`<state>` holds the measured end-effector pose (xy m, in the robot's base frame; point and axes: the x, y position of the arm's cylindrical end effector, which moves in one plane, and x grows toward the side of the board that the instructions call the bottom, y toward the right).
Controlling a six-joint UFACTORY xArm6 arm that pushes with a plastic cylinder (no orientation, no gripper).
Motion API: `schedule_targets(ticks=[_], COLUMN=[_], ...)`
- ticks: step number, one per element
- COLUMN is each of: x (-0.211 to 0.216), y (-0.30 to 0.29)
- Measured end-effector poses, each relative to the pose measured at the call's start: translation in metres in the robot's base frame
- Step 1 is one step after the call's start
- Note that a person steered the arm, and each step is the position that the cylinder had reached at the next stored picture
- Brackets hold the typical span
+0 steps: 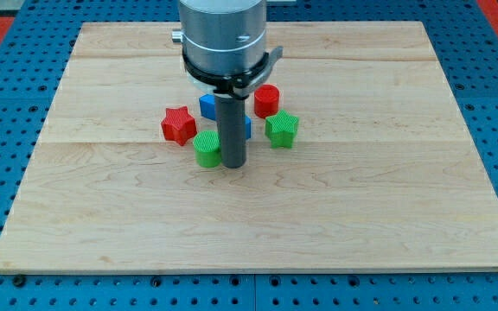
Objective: Place yellow heart to the top of blue triangle
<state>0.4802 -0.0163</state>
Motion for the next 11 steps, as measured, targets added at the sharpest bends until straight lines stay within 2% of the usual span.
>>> schedule_targets(ticks=[1,2,3,4,5,6,8,9,10,11], x=[0.006,-0.028,-0.140,-0.252,-0.287,-0.286,-0.271,-0.219,-0.203,-0.195], y=[0.071,0.183,0.207,0.134,0.097,0.069,-0.045,-0.040,-0.045,-0.112])
